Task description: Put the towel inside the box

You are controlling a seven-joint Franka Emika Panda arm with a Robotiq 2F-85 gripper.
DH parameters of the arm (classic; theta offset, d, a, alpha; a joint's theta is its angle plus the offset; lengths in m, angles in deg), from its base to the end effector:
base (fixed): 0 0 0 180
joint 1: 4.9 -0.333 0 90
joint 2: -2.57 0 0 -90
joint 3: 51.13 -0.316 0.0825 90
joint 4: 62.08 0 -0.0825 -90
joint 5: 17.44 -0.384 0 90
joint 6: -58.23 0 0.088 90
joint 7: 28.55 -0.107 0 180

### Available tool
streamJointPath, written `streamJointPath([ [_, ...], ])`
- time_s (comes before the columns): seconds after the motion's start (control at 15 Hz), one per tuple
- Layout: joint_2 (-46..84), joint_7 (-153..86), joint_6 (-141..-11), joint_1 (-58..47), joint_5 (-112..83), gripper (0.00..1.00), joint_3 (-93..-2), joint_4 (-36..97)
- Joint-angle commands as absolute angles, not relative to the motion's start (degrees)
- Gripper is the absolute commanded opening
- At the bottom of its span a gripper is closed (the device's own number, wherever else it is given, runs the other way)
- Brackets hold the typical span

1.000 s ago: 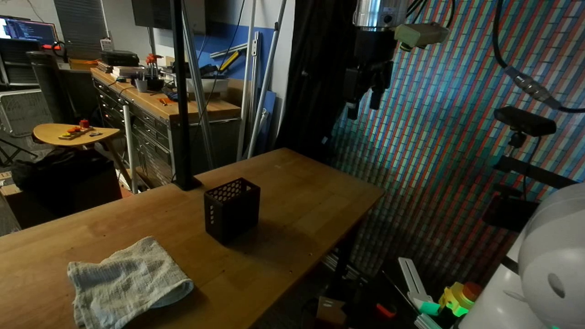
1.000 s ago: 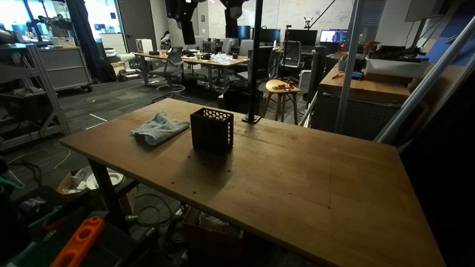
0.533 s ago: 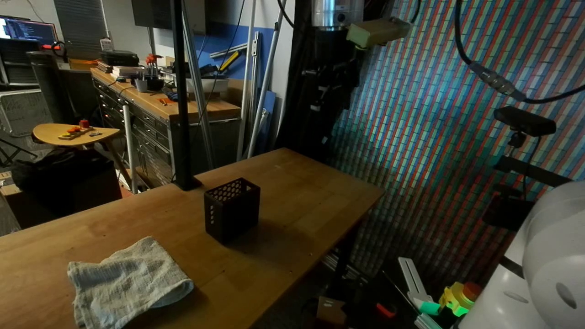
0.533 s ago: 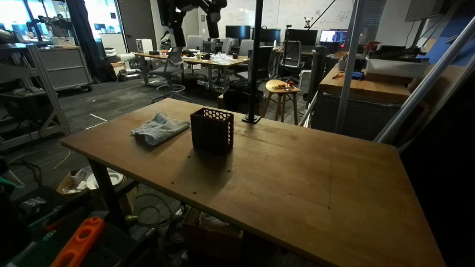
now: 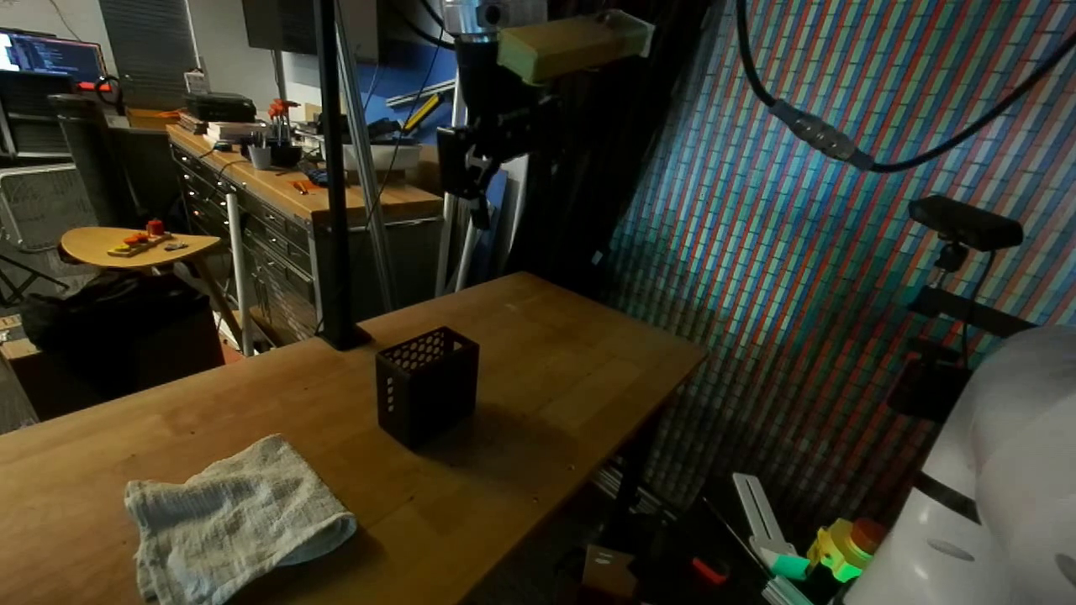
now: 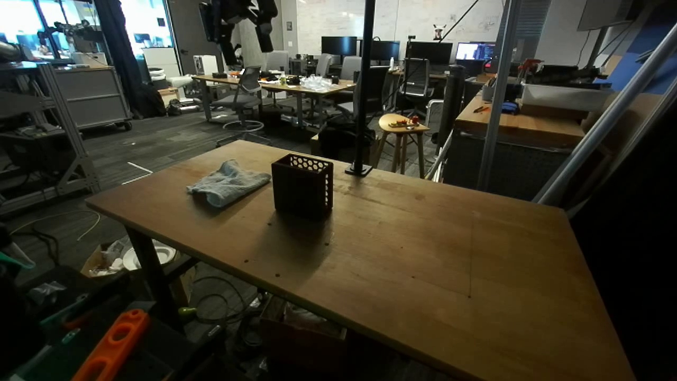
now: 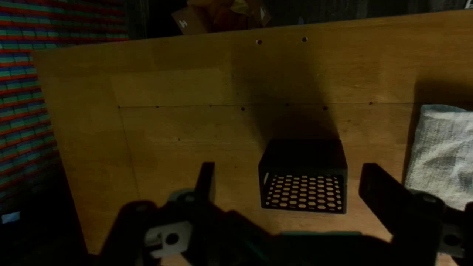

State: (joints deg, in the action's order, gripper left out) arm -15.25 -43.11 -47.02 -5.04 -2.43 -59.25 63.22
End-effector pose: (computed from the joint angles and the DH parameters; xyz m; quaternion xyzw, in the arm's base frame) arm 0.4555 0.0500 0.5141 0.9887 -0.0212 0.0074 0.1481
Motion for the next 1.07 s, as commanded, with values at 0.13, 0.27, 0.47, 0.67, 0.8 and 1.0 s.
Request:
streamJointPath([
  [0.13,-5.5,-50.8,-48.1,-8.2,-3.7,1.0,-62.2,52.2],
  [0.27,-1.6,-53.3,-49.5,-9.3,-3.9,1.0,-62.8,48.4],
  [0.47,4.2,-56.0,-52.0,-11.2,-3.6,1.0,-63.1,43.1],
  [0.67,10.9,-57.0,-54.9,-13.5,-3.3,1.0,-62.8,38.2],
  [0.8,14.9,-56.7,-56.1,-14.9,-3.5,1.0,-62.3,35.5],
  [1.0,19.9,-56.1,-57.3,-16.9,-4.3,1.0,-61.7,32.6],
])
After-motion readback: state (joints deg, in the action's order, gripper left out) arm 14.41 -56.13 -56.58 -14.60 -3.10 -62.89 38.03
